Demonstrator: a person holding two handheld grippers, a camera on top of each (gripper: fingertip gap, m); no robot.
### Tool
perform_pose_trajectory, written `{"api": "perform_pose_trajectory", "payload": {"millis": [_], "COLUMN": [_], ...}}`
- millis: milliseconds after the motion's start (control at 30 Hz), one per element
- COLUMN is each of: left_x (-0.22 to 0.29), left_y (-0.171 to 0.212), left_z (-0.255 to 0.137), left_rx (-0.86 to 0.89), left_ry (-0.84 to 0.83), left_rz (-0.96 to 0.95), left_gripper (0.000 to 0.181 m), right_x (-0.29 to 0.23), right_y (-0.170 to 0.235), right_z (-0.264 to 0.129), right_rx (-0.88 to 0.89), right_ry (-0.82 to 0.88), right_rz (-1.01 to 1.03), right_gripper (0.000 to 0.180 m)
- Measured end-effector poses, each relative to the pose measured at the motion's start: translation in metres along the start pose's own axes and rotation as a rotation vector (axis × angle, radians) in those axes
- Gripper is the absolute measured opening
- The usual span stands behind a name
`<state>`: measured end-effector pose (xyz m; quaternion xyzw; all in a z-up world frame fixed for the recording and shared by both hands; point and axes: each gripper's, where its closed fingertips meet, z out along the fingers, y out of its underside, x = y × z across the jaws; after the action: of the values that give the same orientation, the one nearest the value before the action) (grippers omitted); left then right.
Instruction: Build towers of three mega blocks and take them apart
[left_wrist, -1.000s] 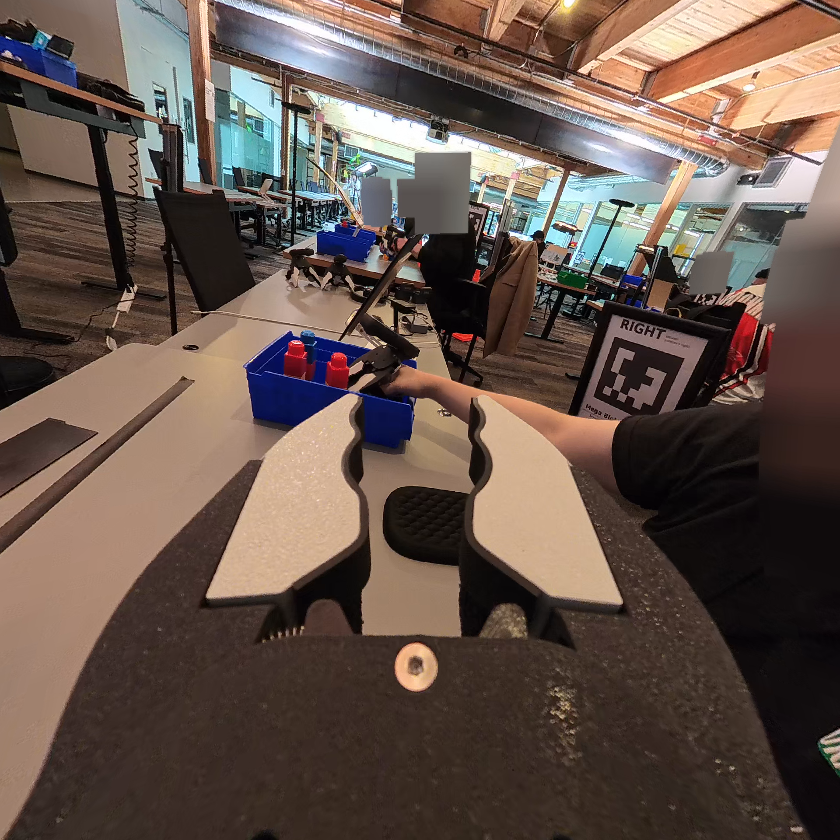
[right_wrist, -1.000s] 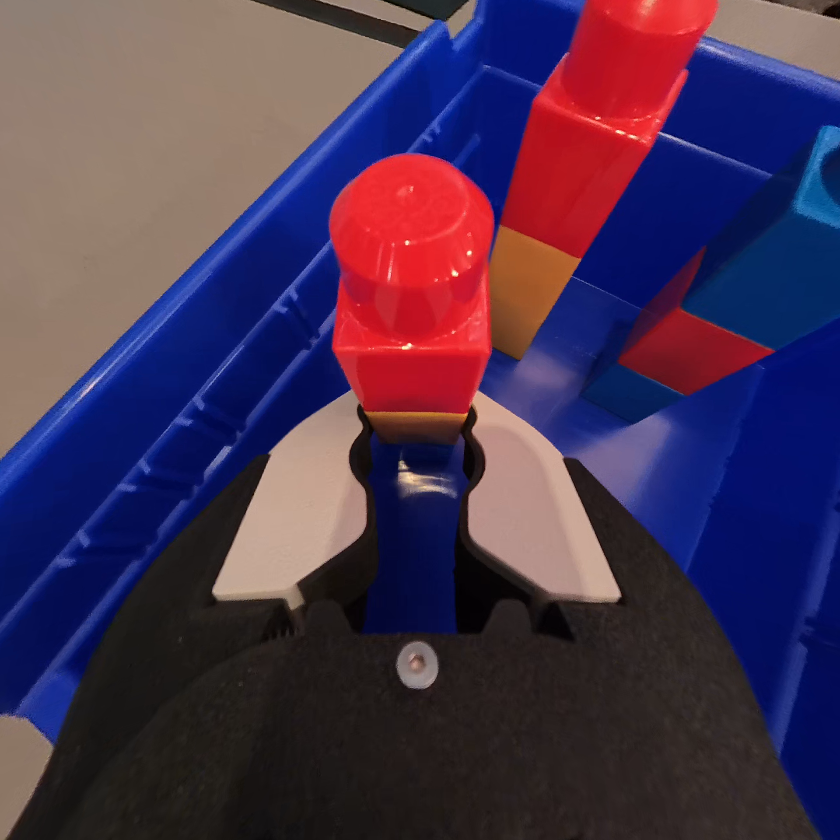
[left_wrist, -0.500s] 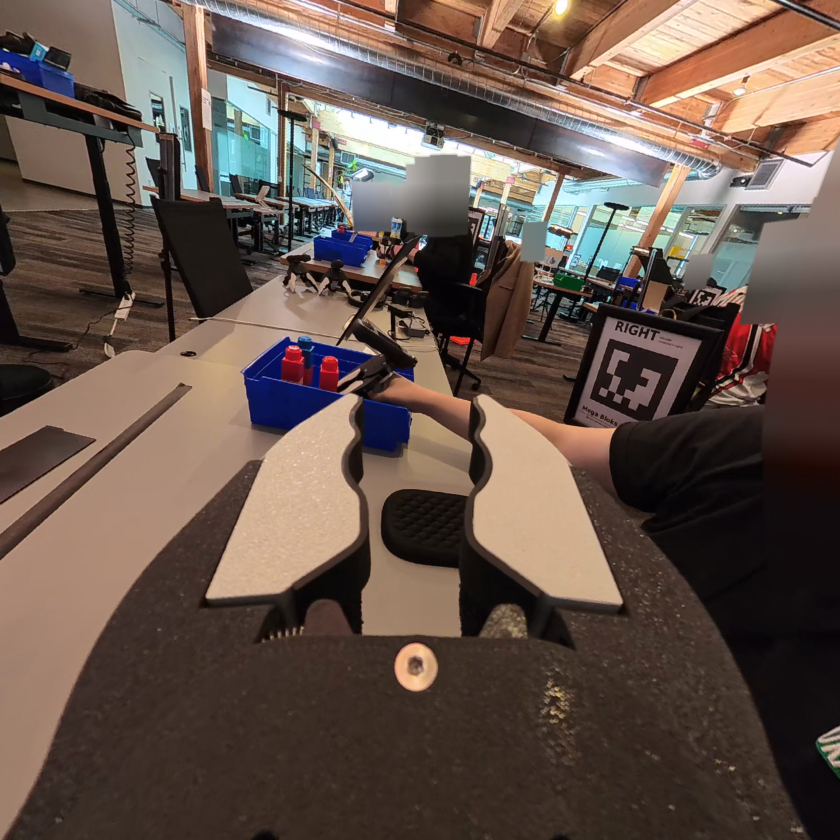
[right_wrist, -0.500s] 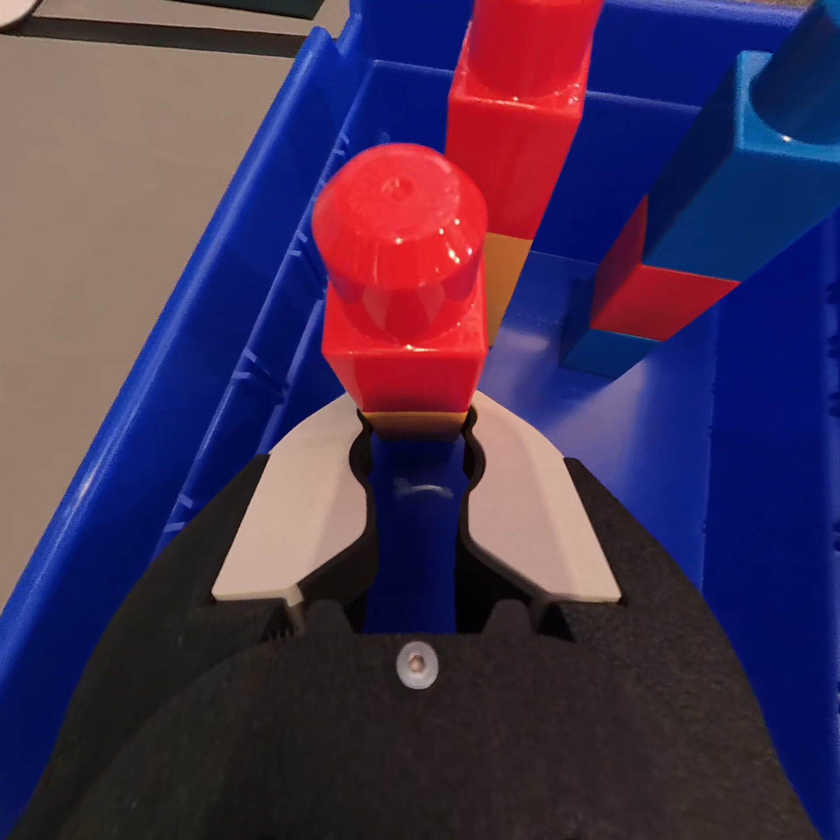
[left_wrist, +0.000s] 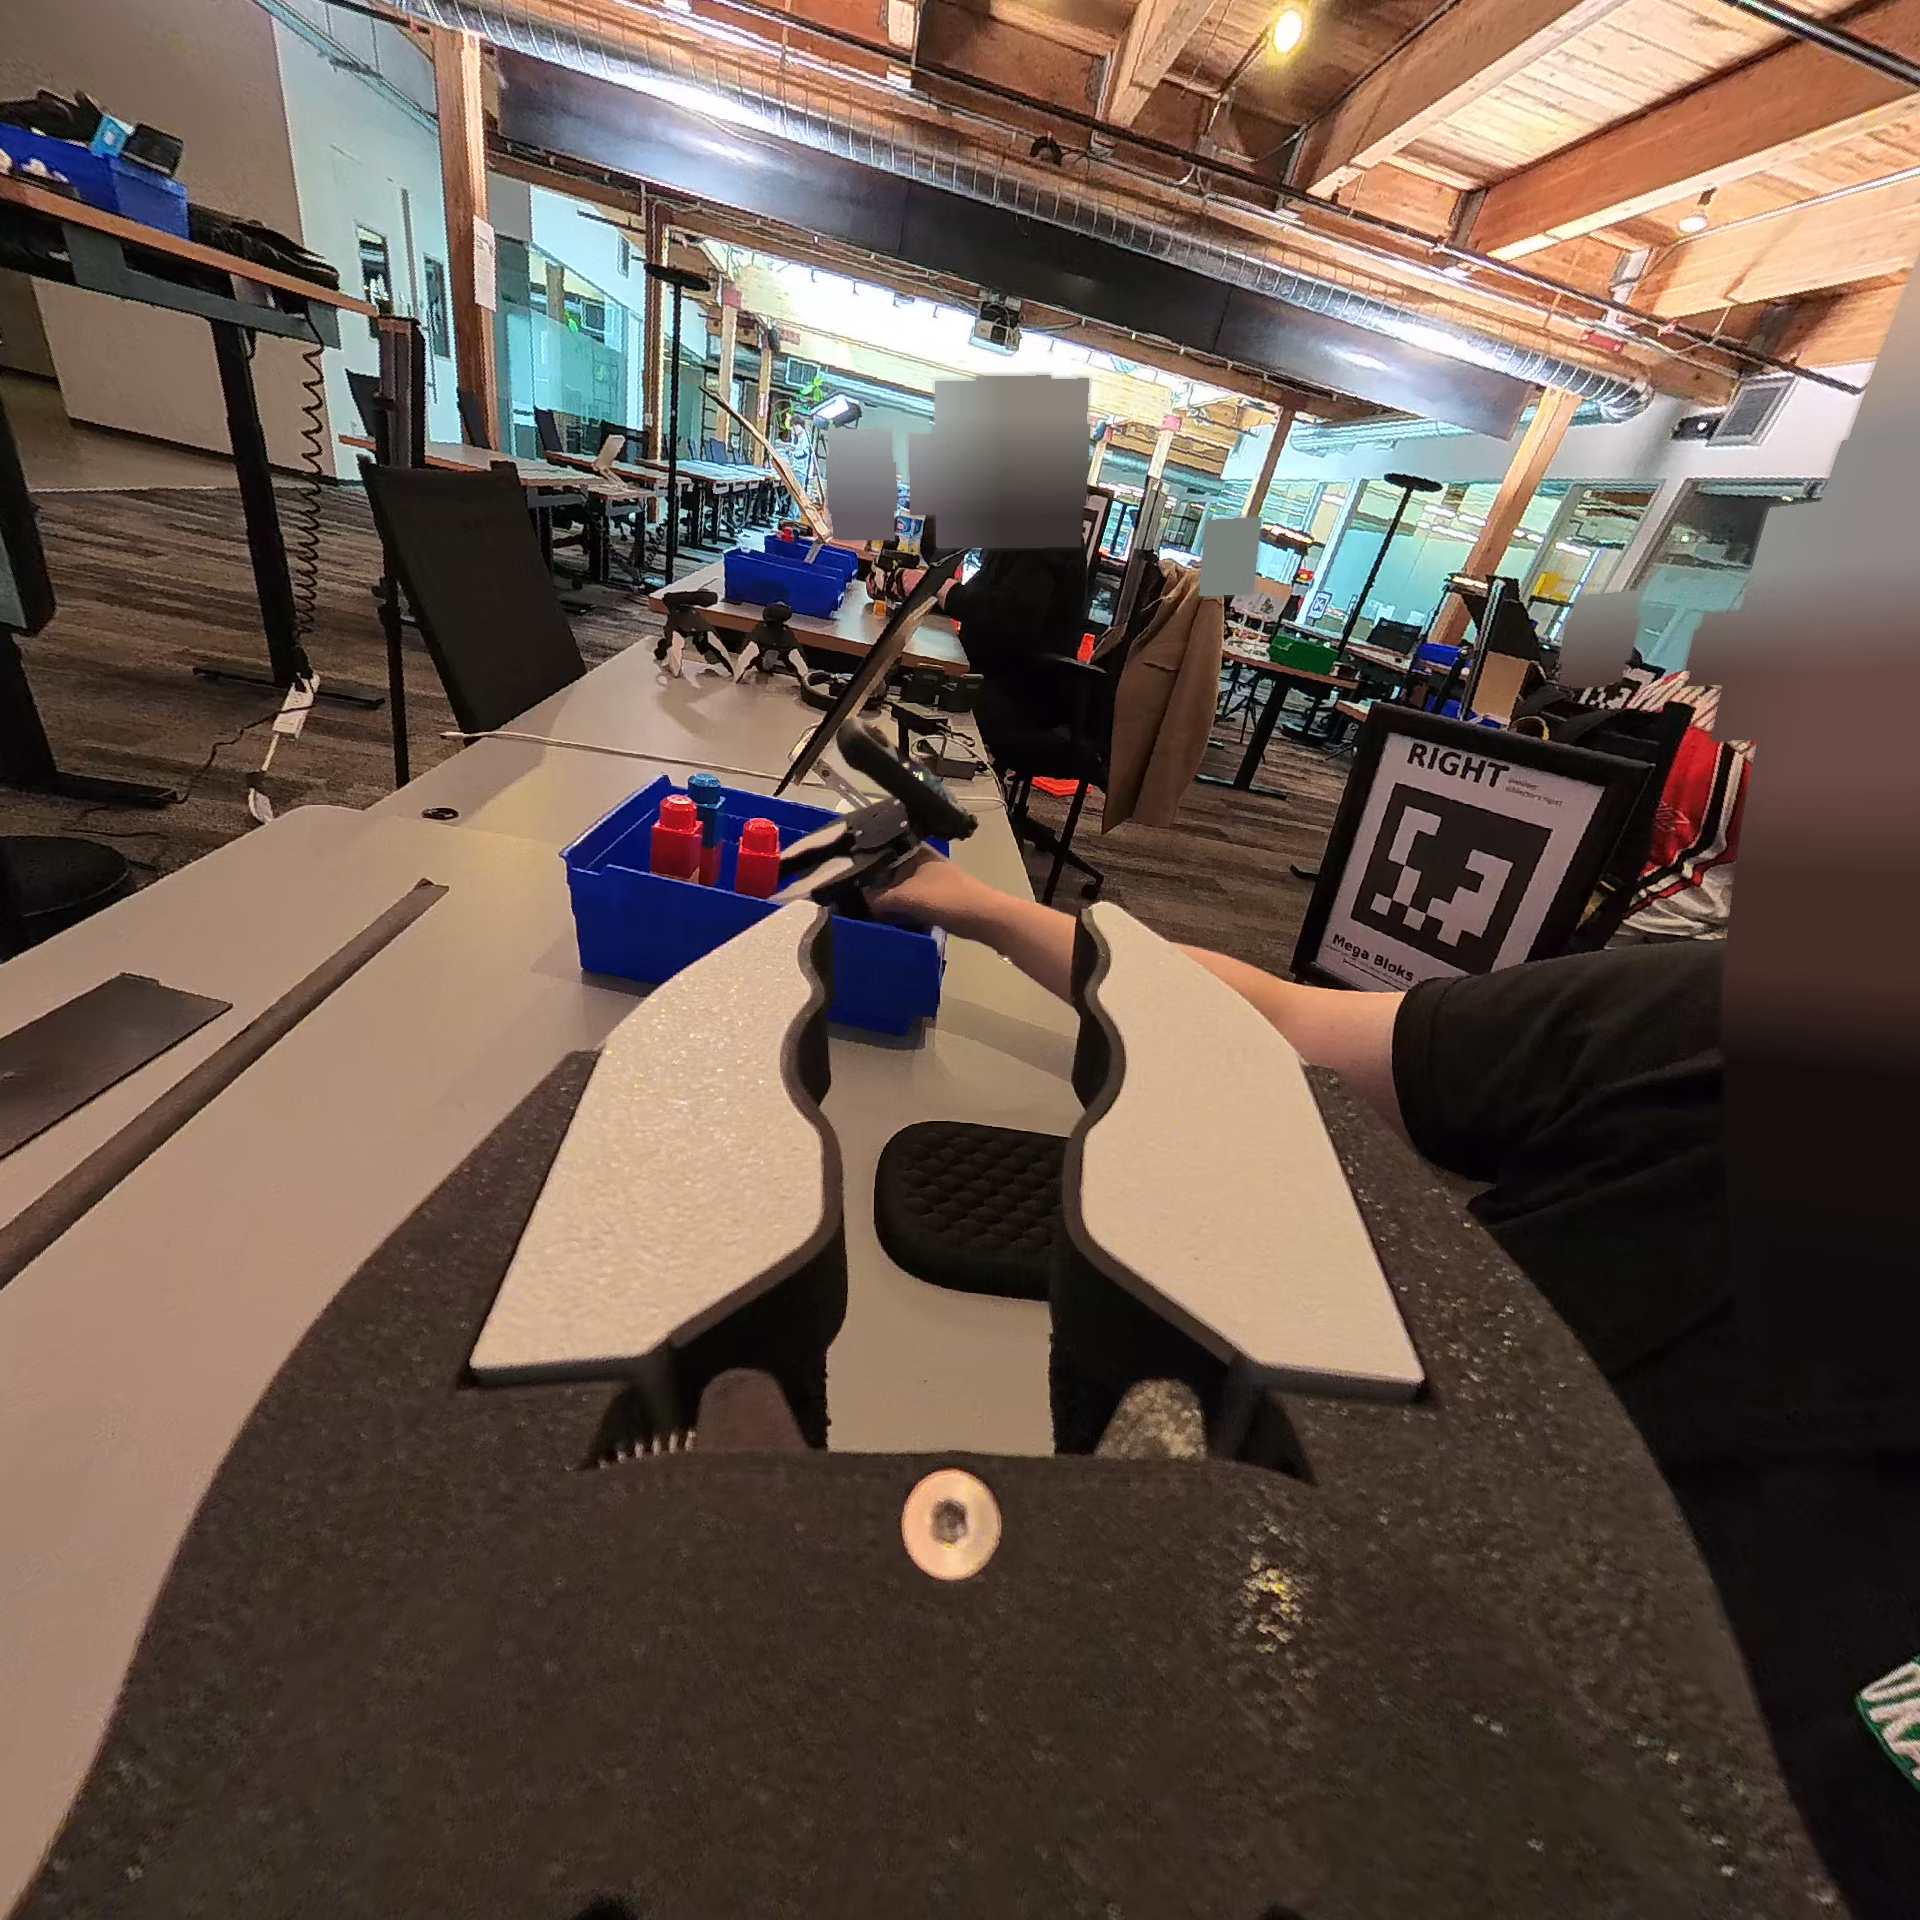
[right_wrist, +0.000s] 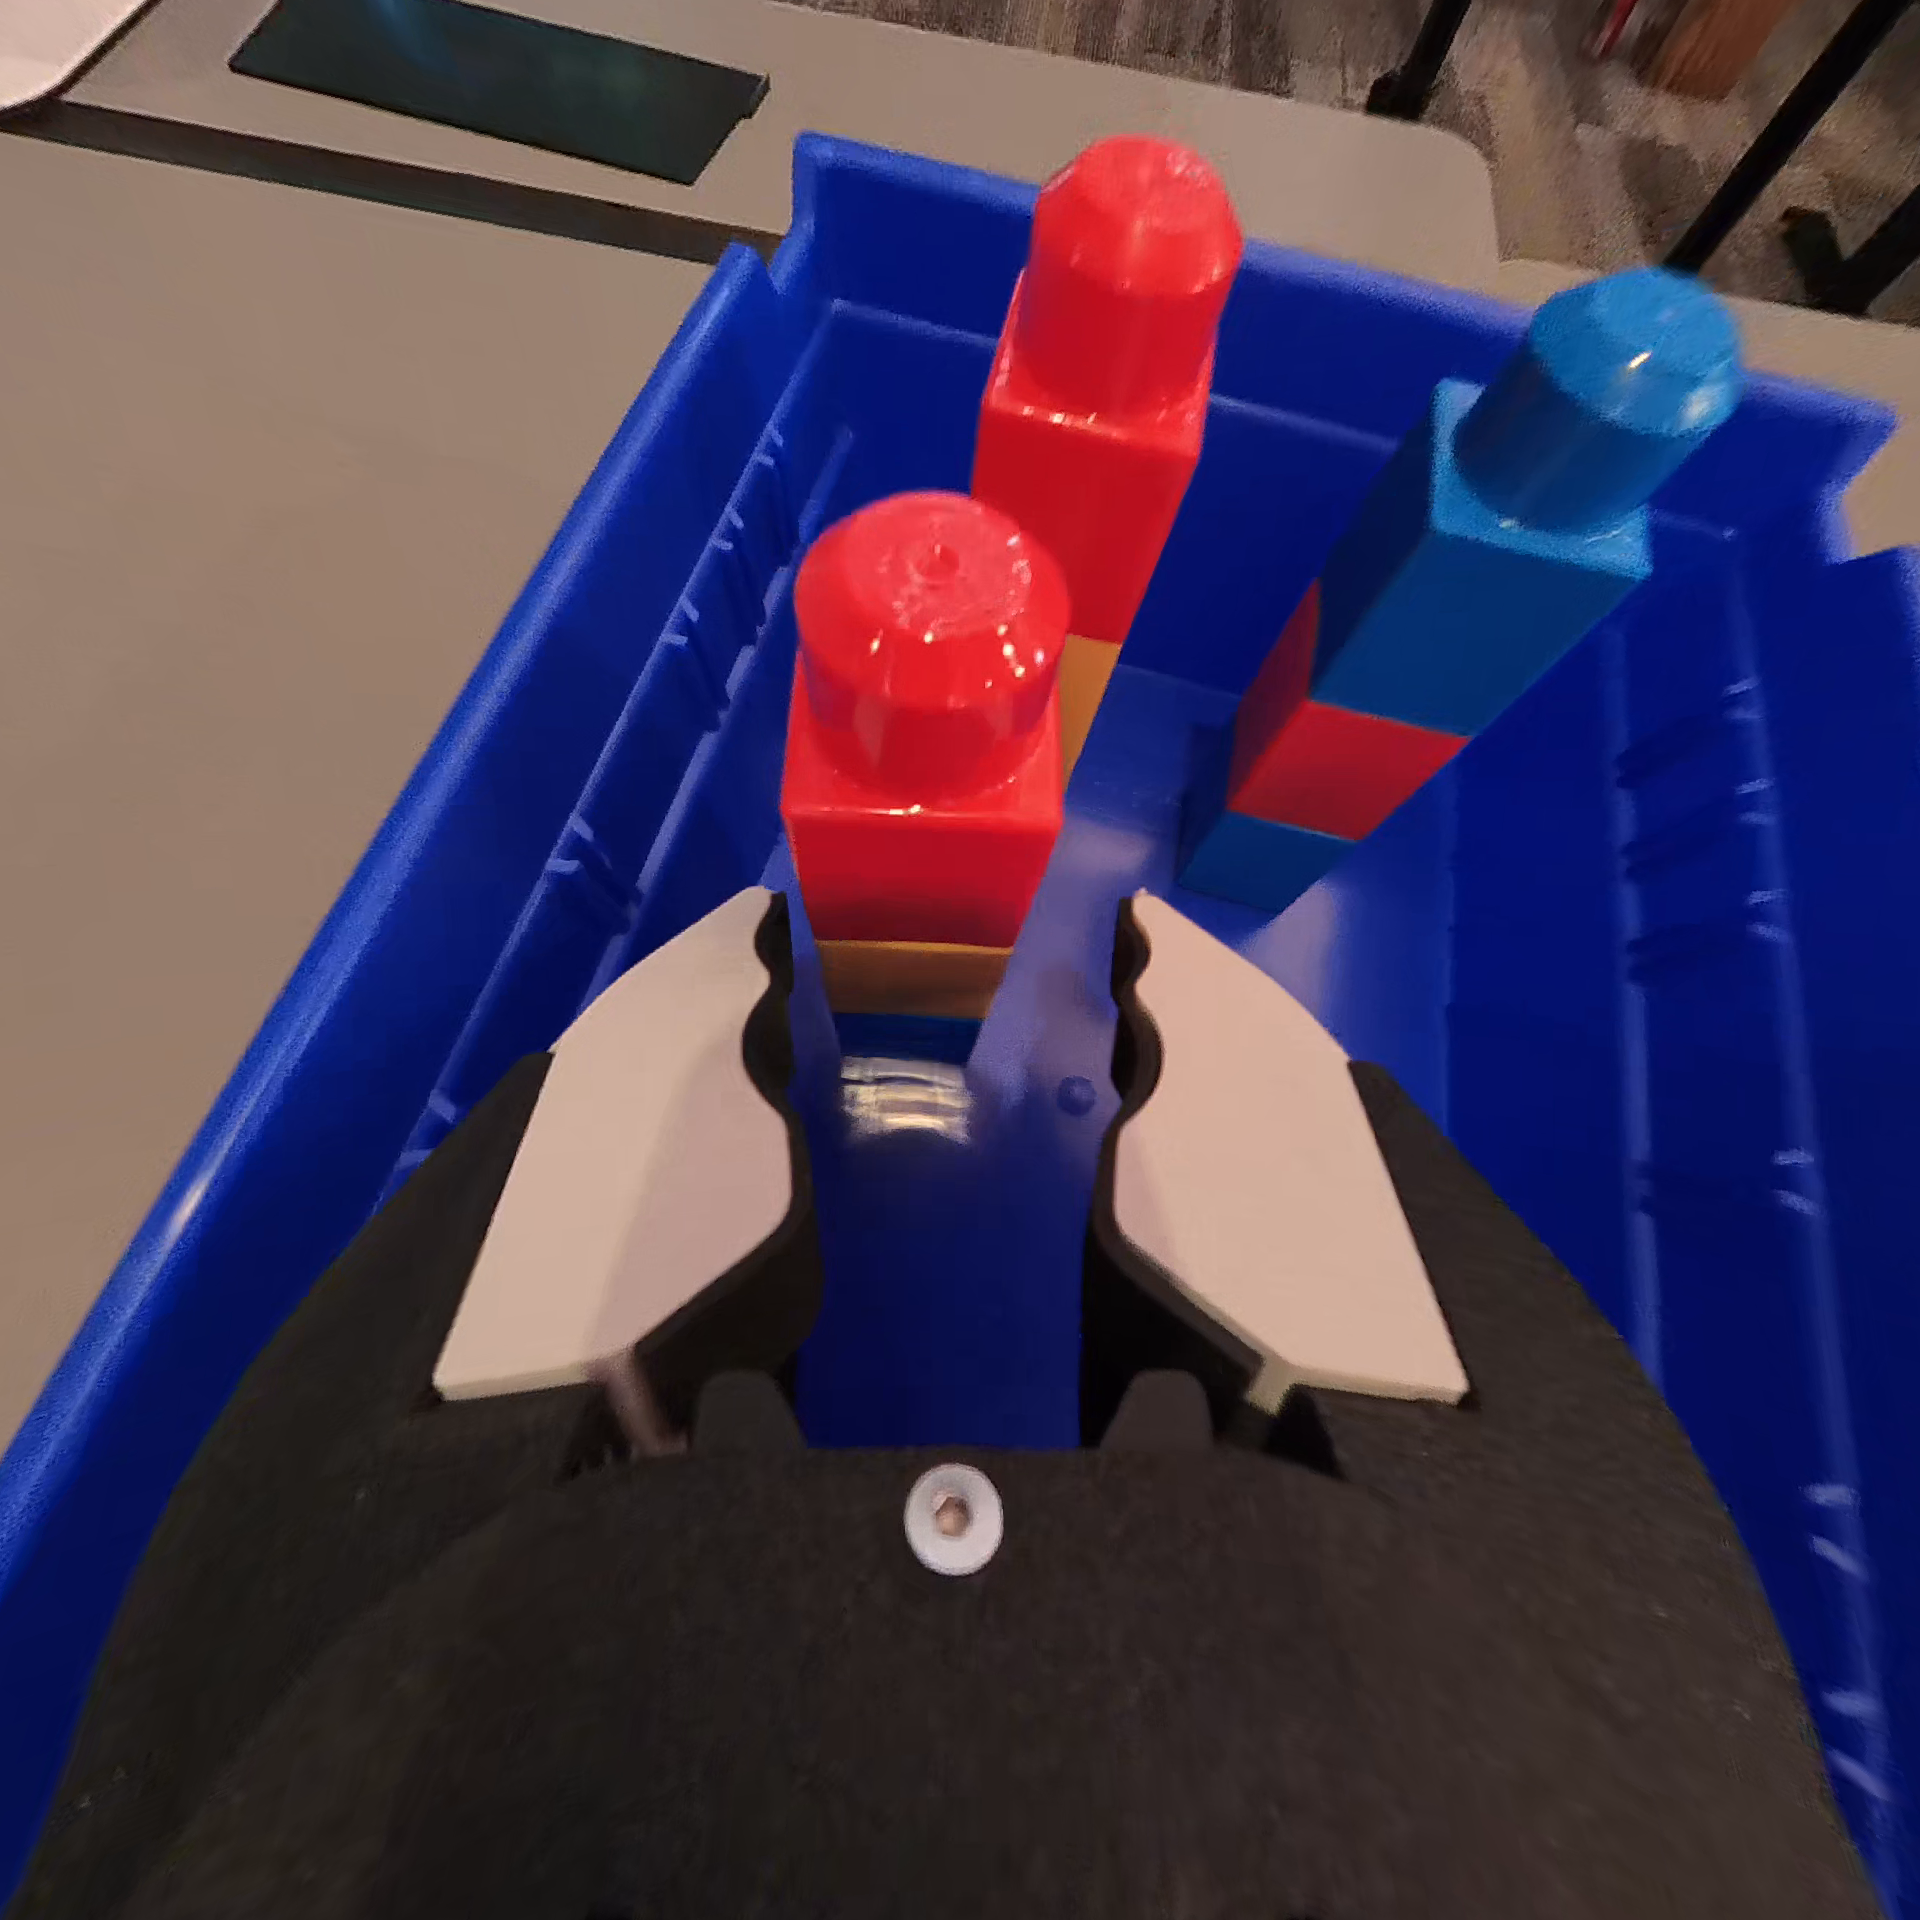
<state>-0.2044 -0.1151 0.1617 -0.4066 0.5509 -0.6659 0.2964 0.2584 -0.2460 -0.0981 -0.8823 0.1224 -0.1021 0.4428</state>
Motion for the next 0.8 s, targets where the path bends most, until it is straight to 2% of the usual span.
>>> {"api": "perform_pose_trajectory", "payload": {"millis": [233, 333, 433, 500, 667, 800], "left_x": [-0.002, -0.004, -0.008, -0.012, -0.027, -0.038], "left_y": [-0.001, -0.004, -0.005, -0.005, -0.005, -0.008], "left_z": [-0.005, -0.009, -0.012, -0.015, -0.027, -0.036], "left_rx": [0.002, 0.018, 0.024, 0.022, 0.036, 0.065], "left_ry": [-0.012, -0.018, -0.037, -0.064, -0.134, -0.158], "left_rz": [-0.010, -0.016, -0.018, -0.022, -0.032, -0.045], "left_gripper": [0.044, 0.044, 0.044, 0.044, 0.044, 0.044], "right_x": [-0.007, -0.026, -0.044, -0.076, -0.201, -0.277], "right_y": [-0.012, -0.033, -0.090, -0.135, -0.222, -0.274], "right_z": [-0.043, -0.076, -0.117, -0.145, -0.192, -0.194], "right_rx": [-0.030, 0.024, 0.231, 0.405, 0.744, 0.951], "right_ry": [-0.055, -0.107, -0.047, -0.070, -0.375, -0.472], "right_rz": [-0.054, -0.076, -0.140, -0.176, -0.261, -0.251], "right_gripper": [0.076, 0.077, 0.073, 0.070, 0.068, 0.064]}}
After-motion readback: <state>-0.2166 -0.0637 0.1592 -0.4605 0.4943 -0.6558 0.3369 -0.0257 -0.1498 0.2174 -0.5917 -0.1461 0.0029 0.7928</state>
